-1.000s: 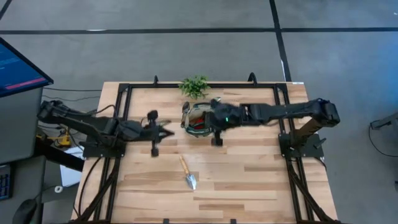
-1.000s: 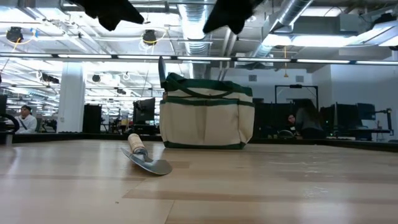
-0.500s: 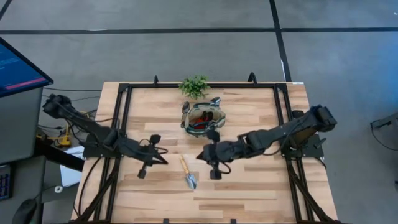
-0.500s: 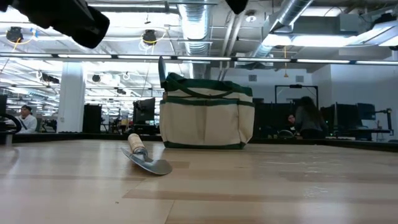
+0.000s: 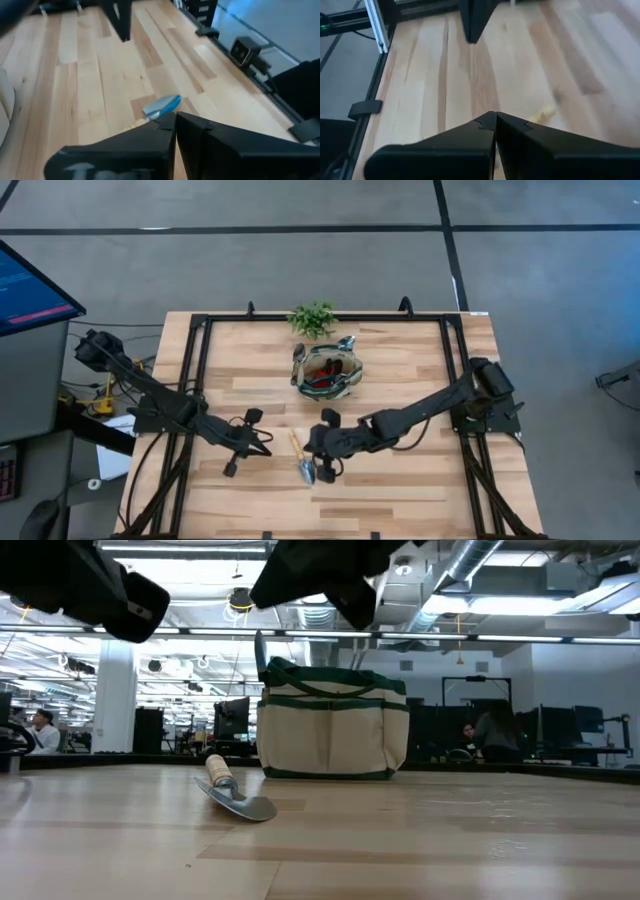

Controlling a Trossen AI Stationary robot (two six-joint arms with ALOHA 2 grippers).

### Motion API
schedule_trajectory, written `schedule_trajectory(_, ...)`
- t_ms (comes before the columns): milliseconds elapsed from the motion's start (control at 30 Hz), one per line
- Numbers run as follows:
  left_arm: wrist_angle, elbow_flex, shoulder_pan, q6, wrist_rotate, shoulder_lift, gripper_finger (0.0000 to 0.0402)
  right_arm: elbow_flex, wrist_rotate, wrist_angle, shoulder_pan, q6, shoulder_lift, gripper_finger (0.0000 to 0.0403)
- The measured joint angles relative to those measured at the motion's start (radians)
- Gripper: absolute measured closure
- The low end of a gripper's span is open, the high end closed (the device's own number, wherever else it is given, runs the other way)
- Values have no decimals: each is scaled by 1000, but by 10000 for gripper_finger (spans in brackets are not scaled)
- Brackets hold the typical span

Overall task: Pick & Place Garden tools in Gardening bag
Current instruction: Put the trowel into the gardening bag

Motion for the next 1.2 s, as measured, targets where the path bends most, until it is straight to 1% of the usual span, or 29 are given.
schedule_trajectory(200, 27, 0, 0, 0, 1, 55, 399, 0, -4, -6, 13, 75, 53, 403)
schedule_trajectory(400, 178, 1, 1, 0, 1, 113, 399, 0, 18, -10, 27, 80, 52, 403)
schedule_trajectory(467, 201, 1, 0, 0, 1, 128, 399, 0, 37, -10, 35, 62, 47, 403)
schedule_trajectory(600, 209, 1, 1, 0, 1, 159, 399, 0, 60, -19, 41, 51, 46, 403)
schedule_trajectory(1000, 218, 1, 1, -22, 1, 229, 399, 0, 63, -14, 51, 69, 52, 403)
schedule_trajectory(1167, 220, 1, 1, -23, 4, 247, 399, 0, 59, -14, 68, 134, 52, 403)
schedule_trajectory(1200, 220, 1, 1, -26, 19, 247, 399, 0, 59, -14, 72, 148, 52, 403)
